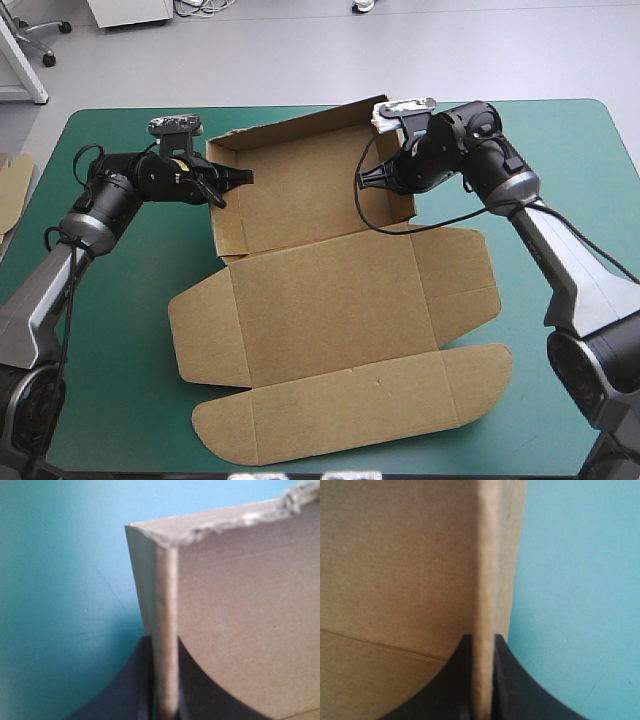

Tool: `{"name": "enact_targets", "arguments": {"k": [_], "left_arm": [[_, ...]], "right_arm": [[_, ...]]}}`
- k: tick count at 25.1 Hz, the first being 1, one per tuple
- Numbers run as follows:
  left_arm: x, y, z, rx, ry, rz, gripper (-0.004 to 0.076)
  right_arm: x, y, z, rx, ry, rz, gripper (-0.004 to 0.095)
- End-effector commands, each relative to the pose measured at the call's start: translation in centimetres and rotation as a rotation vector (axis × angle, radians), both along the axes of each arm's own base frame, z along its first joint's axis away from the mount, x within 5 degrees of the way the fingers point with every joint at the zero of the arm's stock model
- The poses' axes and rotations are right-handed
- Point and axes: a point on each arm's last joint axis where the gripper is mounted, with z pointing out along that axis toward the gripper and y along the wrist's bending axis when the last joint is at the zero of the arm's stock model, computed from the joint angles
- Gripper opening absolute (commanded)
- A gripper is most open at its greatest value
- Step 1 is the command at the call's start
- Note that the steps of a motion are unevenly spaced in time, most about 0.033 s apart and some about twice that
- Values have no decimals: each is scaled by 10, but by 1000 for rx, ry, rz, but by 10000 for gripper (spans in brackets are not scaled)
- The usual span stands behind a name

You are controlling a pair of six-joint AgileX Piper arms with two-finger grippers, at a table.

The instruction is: Fold the box

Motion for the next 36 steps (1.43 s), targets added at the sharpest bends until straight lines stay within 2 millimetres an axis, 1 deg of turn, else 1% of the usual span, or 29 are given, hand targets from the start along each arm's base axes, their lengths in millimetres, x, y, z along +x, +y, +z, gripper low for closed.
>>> {"name": "enact_targets", "arguments": {"k": [1, 2, 5, 7, 8, 10, 15, 18, 19, 21, 25, 30, 34, 36], "left_arm": [[0, -10, 28, -28, -176, -21, -14], [-1, -17, 24, 15, -166, -53, -14], [-7, -27, 13, 96, -84, -112, -14], [-12, -27, 8, 134, -15, -132, -14], [-14, -25, 5, 170, 13, -131, -14], [-15, -21, 4, 205, 29, -116, -14], [-13, -20, 5, 207, 15, -87, -14], [-11, -20, 2, 206, 20, -85, -14], [-9, -21, -3, 212, 42, -87, -14], [-7, -22, -11, 222, 76, -90, -14], [-2, -23, -22, 235, 118, -94, -14], [3, -25, -35, 252, 153, -107, -14], [6, -27, -44, 258, 177, -121, -14], [7, -27, -45, 264, 174, -130, -14]], "right_arm": [[-10, 0, 15, 27, 11, 40, -12], [-8, -1, 6, -12, 51, 39, -12], [-8, -1, 1, -38, 92, 51, -12], [-8, -2, 1, -39, 94, 51, -12], [-8, -2, 1, -37, 96, 50, -12], [-9, -1, 0, -27, 103, 53, -12], [-10, 1, -1, -6, 118, 56, -12], [-10, 1, -8, -14, 139, 53, -12], [-11, 0, -16, -25, 166, 53, -12], [-12, 0, -24, -36, 190, 52, -12], [-13, -1, -34, -54, 223, 59, -12], [-15, -2, -41, -64, 246, 58, -12], [-15, -2, -42, -65, 248, 58, -12], [-15, -1, -42, -54, 253, 60, -12]]}}
